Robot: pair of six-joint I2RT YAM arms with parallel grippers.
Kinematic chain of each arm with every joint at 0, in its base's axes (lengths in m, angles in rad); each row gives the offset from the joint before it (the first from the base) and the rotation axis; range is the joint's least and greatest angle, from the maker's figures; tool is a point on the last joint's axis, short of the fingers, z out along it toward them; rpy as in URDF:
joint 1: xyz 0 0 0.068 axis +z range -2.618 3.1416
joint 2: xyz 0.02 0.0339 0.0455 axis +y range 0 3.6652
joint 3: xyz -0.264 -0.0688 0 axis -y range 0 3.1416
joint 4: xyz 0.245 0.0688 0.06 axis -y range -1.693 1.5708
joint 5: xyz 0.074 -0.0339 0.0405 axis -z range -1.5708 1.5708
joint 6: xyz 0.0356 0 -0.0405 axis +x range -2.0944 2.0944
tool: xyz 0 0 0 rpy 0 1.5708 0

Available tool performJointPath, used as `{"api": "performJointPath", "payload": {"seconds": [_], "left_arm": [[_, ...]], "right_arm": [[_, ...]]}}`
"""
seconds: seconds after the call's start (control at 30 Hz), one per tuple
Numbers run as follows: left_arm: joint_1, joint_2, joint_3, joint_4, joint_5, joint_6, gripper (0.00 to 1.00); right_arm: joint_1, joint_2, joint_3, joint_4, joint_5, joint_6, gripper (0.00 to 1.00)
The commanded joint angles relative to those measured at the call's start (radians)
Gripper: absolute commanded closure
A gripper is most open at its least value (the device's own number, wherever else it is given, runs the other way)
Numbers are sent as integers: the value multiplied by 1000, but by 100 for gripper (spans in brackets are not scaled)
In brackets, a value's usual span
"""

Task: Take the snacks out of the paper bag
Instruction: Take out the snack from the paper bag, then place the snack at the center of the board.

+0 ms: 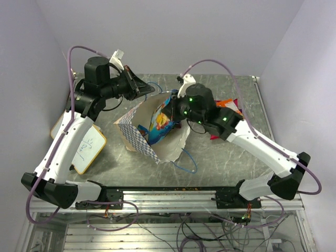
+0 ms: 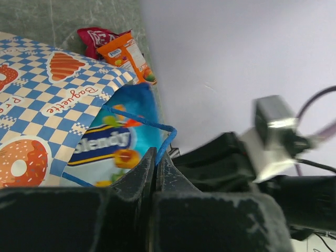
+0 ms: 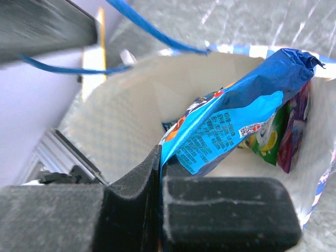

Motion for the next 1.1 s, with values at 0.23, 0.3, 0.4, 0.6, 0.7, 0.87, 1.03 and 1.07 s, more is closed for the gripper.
{"api": "performJointPath", "payload": {"seconds": [0.23, 0.3, 0.4, 0.6, 0.7, 0.87, 1.03, 1.07], "left_arm": [[-6, -34, -28, -13, -55, -5, 93], [-6, -42, -35, -24, -78, -11, 93], [-6, -38, -37, -52, -96, -12, 93], [-6, -35, -35, -145, -160, 15, 93], [-5, -55, -54, -125, -152, -13, 93], [-5, -52, -21, -170, -166, 17, 93], [-6, -79, -62, -173, -198, 5, 93], [-5, -86, -75, -170, -198, -3, 93]], "right_arm": [[-3, -89, 345, -99, 68, -74, 100], [-2, -99, 385, -133, 112, -90, 100], [-2, -116, 446, -173, 181, -122, 100], [-2, 7, 758, -389, 369, -208, 100], [-5, 37, 774, -369, 490, -238, 100], [-117, 54, 690, -220, 511, -224, 100], [-337, 161, 791, -169, 333, -138, 100], [-383, 189, 814, -172, 286, -116, 100]]}}
